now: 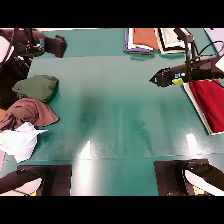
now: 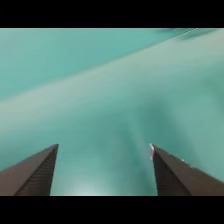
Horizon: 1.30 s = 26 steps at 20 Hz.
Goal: Fold the shirts.
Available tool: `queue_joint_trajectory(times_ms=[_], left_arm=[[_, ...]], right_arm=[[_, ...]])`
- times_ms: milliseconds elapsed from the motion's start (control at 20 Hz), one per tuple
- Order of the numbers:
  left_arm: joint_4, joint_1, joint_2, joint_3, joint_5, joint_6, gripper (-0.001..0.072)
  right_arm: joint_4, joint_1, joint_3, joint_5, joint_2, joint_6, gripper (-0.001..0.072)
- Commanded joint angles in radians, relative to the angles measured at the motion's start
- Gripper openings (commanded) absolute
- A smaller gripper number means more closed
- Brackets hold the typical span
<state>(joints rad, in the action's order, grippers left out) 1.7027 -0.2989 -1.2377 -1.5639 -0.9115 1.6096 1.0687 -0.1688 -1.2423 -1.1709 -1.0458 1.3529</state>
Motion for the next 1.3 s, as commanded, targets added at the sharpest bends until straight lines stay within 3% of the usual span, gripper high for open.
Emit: queue_joint_trajectory(times_ms=[0, 300, 500, 550, 600, 650, 700, 850, 1000, 1250], left_arm=[[0.066, 0.192, -0.148, 0.000, -0.126, 0.065, 0.0671], [0.013, 0.375, -0.432, 0.000, -0.179, 0.066, 0.0671], [0.018, 0.387, -0.466, -0.003, -0.157, 0.065, 0.0667], [0.018, 0.387, -0.466, -0.007, -0.158, 0.065, 0.0510], [0.018, 0.387, -0.464, -0.008, -0.160, 0.065, 0.0254], [0.018, 0.387, -0.459, -0.008, -0.167, 0.065, 0.0068], [0.019, 0.387, -0.443, -0.008, -0.174, 0.065, 0.0024], [0.018, 0.379, -0.308, -0.010, -0.124, 0.065, 0.0023], [0.018, 0.336, -0.061, -0.060, -0.073, 0.053, 0.0022], [0.017, 0.126, 0.282, -0.114, -0.075, 0.032, 0.0021]], right_arm=[[-0.004, 0.000, 0.000, 0.001, 0.000, 0.001, 0.0019], [-0.003, 0.000, 0.000, 0.002, 0.000, 0.001, 0.0019], [-0.004, 0.000, 0.000, 0.037, 0.000, 0.001, 0.0019], [-0.004, 0.000, 0.000, 0.047, 0.000, 0.001, 0.0019], [-0.004, 0.000, -0.001, 0.055, 0.000, 0.001, 0.0019], [-0.004, 0.000, -0.001, 0.057, 0.000, 0.001, 0.0019], [-0.004, 0.000, -0.002, 0.057, 0.001, 0.001, 0.0019], [-0.003, 0.000, -0.071, 0.042, 0.000, 0.001, 0.0019], [0.002, 0.002, -0.218, 0.047, 0.000, 0.001, 0.0019], [0.008, 0.002, -0.425, 0.068, 0.000, 0.000, 0.0019]])
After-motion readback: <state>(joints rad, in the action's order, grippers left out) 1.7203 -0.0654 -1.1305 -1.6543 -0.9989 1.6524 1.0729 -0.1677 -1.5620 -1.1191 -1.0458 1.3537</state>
